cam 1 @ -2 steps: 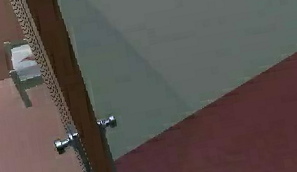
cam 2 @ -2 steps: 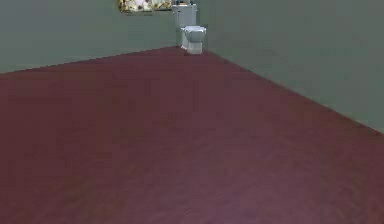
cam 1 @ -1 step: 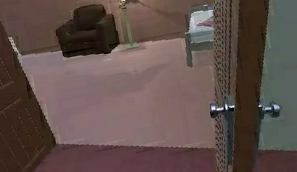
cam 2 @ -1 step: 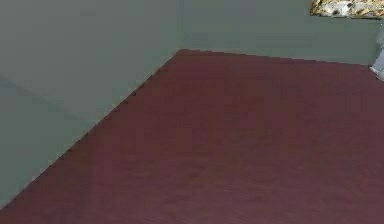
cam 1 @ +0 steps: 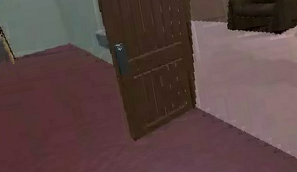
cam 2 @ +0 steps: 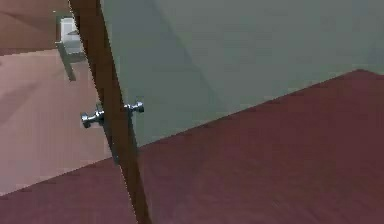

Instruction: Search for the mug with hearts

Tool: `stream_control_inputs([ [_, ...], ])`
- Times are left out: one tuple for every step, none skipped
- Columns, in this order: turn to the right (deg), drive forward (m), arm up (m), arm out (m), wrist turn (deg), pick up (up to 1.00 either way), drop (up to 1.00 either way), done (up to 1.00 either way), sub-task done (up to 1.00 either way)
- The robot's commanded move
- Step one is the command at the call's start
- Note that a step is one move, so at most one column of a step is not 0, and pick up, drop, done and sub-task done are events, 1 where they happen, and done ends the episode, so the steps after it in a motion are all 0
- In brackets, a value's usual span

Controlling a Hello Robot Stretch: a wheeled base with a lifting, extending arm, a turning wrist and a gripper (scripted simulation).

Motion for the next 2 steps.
stream_control_inputs([
  [-36.0,0.0,0.0,0.0,0.0,0.0,0.0,0.0,0.0],
  [0.0,1.0,0.0,0.0,0.0,0.0,0.0,0.0,0.0],
])
